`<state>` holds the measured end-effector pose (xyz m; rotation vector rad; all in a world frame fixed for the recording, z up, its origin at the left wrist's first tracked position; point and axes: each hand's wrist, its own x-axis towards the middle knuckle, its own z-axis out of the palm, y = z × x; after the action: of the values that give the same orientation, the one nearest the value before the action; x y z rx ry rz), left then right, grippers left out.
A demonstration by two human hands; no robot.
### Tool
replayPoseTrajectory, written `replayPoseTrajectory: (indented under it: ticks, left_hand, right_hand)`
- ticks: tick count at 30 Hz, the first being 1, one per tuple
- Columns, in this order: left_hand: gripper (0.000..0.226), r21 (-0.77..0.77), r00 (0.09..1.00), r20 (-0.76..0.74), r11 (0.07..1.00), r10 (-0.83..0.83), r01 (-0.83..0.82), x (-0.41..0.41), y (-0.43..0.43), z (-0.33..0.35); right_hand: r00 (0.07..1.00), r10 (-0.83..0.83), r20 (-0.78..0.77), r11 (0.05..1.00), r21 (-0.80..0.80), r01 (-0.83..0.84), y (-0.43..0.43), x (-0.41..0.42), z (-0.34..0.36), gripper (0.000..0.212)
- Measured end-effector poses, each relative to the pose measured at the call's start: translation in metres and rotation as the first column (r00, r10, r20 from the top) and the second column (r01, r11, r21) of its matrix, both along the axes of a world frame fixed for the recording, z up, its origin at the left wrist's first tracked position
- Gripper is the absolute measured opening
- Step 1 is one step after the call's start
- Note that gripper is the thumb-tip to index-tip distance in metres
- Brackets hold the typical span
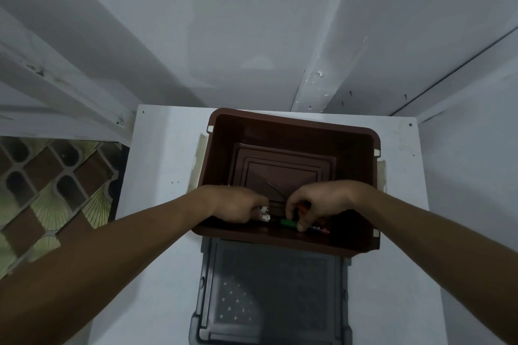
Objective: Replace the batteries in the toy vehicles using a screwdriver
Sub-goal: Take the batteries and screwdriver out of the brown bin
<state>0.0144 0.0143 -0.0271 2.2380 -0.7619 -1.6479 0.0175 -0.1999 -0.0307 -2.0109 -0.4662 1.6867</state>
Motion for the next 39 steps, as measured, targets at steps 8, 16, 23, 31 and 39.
replayPoseTrajectory:
  ticks: [8, 16, 23, 31, 39]
  left_hand:
    - [0.019, 0.007, 1.000, -0.016, 1.000, 0.027, -0.027, 0.002, -0.003, 0.003]
    - [0.011, 0.013, 0.999, -0.021, 0.999, 0.044, -0.044, 0.003, -0.003, 0.003]
    - [0.027, 0.063, 0.986, -0.118, 0.991, 0.121, -0.114, 0.006, -0.006, 0.009]
    - [0.025, 0.136, 0.939, -0.233, 0.965, 0.251, -0.224, 0.010, -0.012, 0.012]
    - [0.016, 0.130, 0.938, -0.239, 0.966, 0.250, -0.224, 0.010, -0.007, 0.006]
  right_hand:
    - [0.999, 0.035, -0.001, 0.999, 0.026, -0.035, 0.000, 0.000, 0.000, 0.025]
    - [0.988, -0.033, -0.150, 0.998, -0.053, 0.025, 0.000, 0.000, 0.002, 0.026]
    - [0.983, -0.057, -0.172, 0.994, -0.099, 0.040, 0.000, 0.000, 0.007, 0.031]
    - [0.972, -0.078, -0.220, 0.992, -0.109, 0.055, -0.002, 0.002, 0.008, 0.027]
    - [0.974, -0.064, -0.219, 0.997, -0.063, 0.051, -0.003, 0.001, 0.007, 0.025]
